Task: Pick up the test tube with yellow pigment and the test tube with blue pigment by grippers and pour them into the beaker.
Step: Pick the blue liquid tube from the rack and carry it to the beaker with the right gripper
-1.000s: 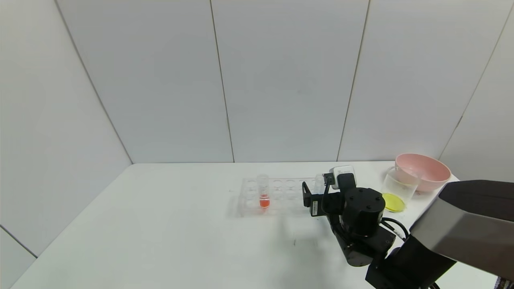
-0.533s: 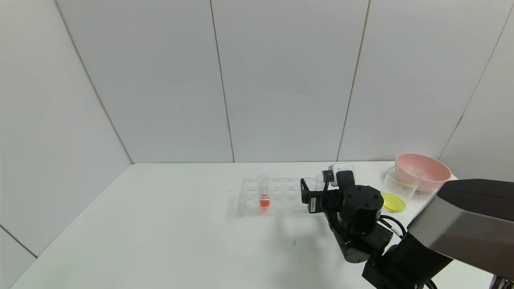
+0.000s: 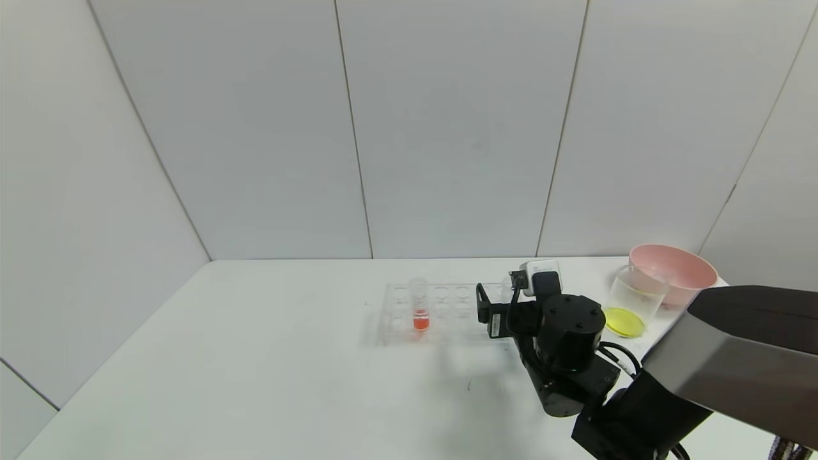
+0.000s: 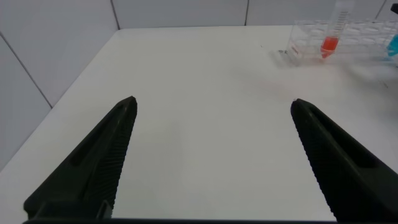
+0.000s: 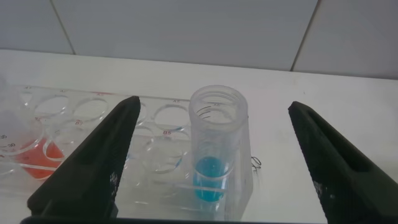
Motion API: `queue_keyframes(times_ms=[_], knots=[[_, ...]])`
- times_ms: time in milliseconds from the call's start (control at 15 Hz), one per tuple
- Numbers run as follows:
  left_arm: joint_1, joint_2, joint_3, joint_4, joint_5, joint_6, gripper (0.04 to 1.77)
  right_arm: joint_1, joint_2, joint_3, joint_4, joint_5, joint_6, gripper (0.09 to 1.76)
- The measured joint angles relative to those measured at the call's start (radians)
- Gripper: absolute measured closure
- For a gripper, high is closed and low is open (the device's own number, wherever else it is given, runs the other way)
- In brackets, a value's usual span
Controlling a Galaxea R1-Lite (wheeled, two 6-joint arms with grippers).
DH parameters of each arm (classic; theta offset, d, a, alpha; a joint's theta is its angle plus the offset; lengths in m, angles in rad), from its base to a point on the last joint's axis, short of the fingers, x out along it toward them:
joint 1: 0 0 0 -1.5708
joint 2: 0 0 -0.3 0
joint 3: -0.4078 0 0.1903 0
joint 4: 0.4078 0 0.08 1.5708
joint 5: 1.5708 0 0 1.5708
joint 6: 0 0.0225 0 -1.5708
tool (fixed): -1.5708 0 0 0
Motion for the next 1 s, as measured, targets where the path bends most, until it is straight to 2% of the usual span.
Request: queue_keyframes(times_ms=[67, 333, 533, 600, 667, 1000], knots=[[0.000, 0.000, 0.000, 0.000, 0.000, 0.000, 0.05, -0.001, 0.004, -0.006, 0.000, 0.001, -0.001, 0.14], [0.000, 0.000, 0.000, 0.000, 0.000, 0.000, 0.05, -0.004, 0.011, -0.013, 0.000, 0.006, -0.001, 0.74], [0.000, 0.000, 0.000, 0.000, 0.000, 0.000, 0.05, -0.003, 0.013, -0.014, 0.000, 0.006, -0.001, 1.06], [0.000, 0.000, 0.000, 0.000, 0.000, 0.000, 0.05, -0.002, 0.013, -0.014, 0.001, 0.005, -0.001, 1.30], [0.000, 0.000, 0.000, 0.000, 0.000, 0.000, 0.05, -0.002, 0.013, -0.015, 0.001, 0.006, -0.001, 1.36], [0.000, 0.000, 0.000, 0.000, 0.000, 0.000, 0.05, -0.003, 0.010, -0.014, 0.000, 0.007, 0.000, 1.36]])
